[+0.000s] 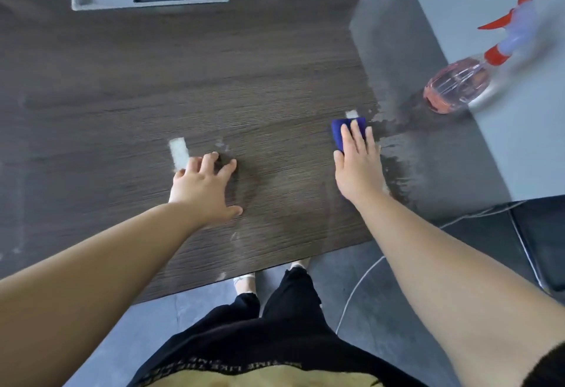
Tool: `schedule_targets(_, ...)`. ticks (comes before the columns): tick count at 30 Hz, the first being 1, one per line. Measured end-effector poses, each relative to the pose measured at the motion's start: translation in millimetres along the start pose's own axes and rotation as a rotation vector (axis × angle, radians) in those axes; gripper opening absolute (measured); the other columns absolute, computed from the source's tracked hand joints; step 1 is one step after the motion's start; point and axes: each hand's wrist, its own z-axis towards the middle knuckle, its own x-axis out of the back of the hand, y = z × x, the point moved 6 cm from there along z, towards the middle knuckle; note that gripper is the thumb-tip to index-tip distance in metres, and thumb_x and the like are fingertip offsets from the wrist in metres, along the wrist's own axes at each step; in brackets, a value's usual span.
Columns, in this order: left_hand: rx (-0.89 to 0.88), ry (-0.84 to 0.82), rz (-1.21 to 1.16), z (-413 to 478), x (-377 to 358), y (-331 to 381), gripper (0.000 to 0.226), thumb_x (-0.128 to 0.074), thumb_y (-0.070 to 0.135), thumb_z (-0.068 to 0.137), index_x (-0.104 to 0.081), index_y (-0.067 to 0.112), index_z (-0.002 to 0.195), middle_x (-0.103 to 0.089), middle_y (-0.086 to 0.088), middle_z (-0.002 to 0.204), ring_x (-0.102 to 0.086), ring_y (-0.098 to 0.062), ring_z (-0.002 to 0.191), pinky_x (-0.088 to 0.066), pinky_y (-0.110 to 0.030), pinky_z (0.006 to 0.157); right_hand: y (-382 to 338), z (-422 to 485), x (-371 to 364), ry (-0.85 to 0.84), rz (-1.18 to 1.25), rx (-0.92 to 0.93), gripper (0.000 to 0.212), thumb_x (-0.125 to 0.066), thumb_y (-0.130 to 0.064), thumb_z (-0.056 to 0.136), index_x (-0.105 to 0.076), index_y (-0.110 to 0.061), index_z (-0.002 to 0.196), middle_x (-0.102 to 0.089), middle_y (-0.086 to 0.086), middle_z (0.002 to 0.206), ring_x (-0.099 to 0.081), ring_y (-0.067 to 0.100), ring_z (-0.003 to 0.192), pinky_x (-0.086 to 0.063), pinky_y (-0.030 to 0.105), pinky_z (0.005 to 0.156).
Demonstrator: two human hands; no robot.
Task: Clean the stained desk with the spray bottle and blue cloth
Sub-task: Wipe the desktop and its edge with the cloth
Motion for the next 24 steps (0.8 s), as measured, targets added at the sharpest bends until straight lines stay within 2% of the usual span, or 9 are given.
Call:
schedule_targets(2,0.002,0.000,0.008,0.3,0.3,0.5,0.093,-0.058,0.066,0.075,-0.012,0.033,0.149,-0.013,-0.005,0.152,-0.017,-0.029,0.136,-0.027,-0.043,0.108,-40.1,-15.3,-10.6,0.023,-0.005,-0.068,0.057,-0.028,-0.037,0.101,-0.009,-0.017,0.151,-0.003,0.004,0.160,0.002,0.029,0.146,-0.008,0.047,0.118)
schedule_targets(7,-0.007,0.009,-0.014,-1.8,0.4,-0.8,0.094,-0.058,0.066,0.074,-0.011,0.033,0.149,-0.012,-0.004,0.153,-0.017,-0.029,0.137,-0.025,-0.043,0.109,-114.9,-89.9,-38.0,-0.135,-0.136,0.918,0.055,-0.032,-0.037,0.093,-0.035,-0.019,0.145,-0.030,0.003,0.153,-0.023,0.027,0.142,-0.020,0.049,0.112)
schedule_targets(9,-0.012,0.002,0.000,-3.0,-1.0,-1.4,0.096,-0.058,0.068,0.073,-0.009,0.033,0.149,-0.010,-0.004,0.154,-0.015,-0.029,0.137,-0.022,-0.044,0.111,-83.4,-71.3,-28.2,-0.090,-0.208,1.028,0.052,-0.035,-0.033,0.092,-0.040,-0.019,0.142,-0.037,0.004,0.150,-0.031,0.029,0.139,-0.025,0.052,0.109)
schedule_targets(11,-0.020,-0.018,0.008,-2.7,-0.9,-2.0,0.097,-0.059,0.068,0.073,-0.009,0.034,0.149,-0.010,-0.004,0.154,-0.015,-0.029,0.137,-0.022,-0.044,0.111,-42.4,-28.4,-10.9,-0.032,-0.163,0.755,0.050,-0.035,-0.029,0.094,-0.038,-0.016,0.143,-0.035,0.007,0.151,-0.030,0.033,0.139,-0.028,0.060,0.108)
schedule_targets(14,-0.004,-0.048,-0.041,1.2,5.0,-3.5,0.085,-0.060,0.057,0.077,-0.018,0.036,0.147,-0.017,-0.002,0.150,-0.020,-0.027,0.133,-0.030,-0.043,0.105,-6.3,18.2,4.1,0.016,0.000,0.024,0.054,-0.033,-0.029,0.101,-0.016,-0.016,0.150,-0.010,0.005,0.159,-0.006,0.030,0.145,-0.015,0.053,0.115)
schedule_targets(16,0.053,-0.012,-0.166,7.4,13.9,-7.3,0.064,-0.059,0.044,0.082,-0.035,0.035,0.140,-0.030,0.000,0.143,-0.028,-0.026,0.128,-0.038,-0.042,0.097,-35.4,18.4,0.1,0.042,0.012,-0.141,0.059,-0.032,-0.035,0.100,-0.008,-0.016,0.151,-0.003,0.005,0.160,0.001,0.030,0.146,-0.007,0.047,0.118)
schedule_targets(18,0.138,0.058,-0.324,15.1,24.3,-15.5,0.046,-0.056,0.032,0.084,-0.051,0.032,0.129,-0.042,-0.002,0.133,-0.035,-0.026,0.125,-0.044,-0.041,0.093,-88.2,5.0,-12.4,0.011,0.001,0.128,0.060,-0.033,-0.037,0.100,-0.010,-0.016,0.151,-0.004,0.004,0.160,0.001,0.029,0.146,-0.007,0.047,0.118)
schedule_targets(22,0.270,0.151,-0.436,30.7,37.3,-33.8,0.043,-0.056,0.029,0.085,-0.052,0.028,0.128,-0.044,-0.005,0.132,-0.031,-0.030,0.128,-0.042,-0.043,0.096,-116.4,-32.0,-27.2,-0.188,-0.108,0.999,0.053,-0.031,-0.034,0.096,-0.030,-0.019,0.147,-0.025,0.003,0.155,-0.017,0.028,0.144,-0.016,0.050,0.114)
schedule_targets(24,0.278,0.141,-0.415,37.2,40.8,-37.5,0.051,-0.058,0.032,0.084,-0.046,0.027,0.133,-0.037,-0.005,0.137,-0.025,-0.030,0.130,-0.038,-0.045,0.097,-83.3,-0.6,-16.7,-0.078,-0.207,1.005,0.051,-0.030,-0.031,0.094,-0.037,-0.019,0.143,-0.033,0.004,0.152,-0.028,0.031,0.139,-0.029,0.056,0.107)
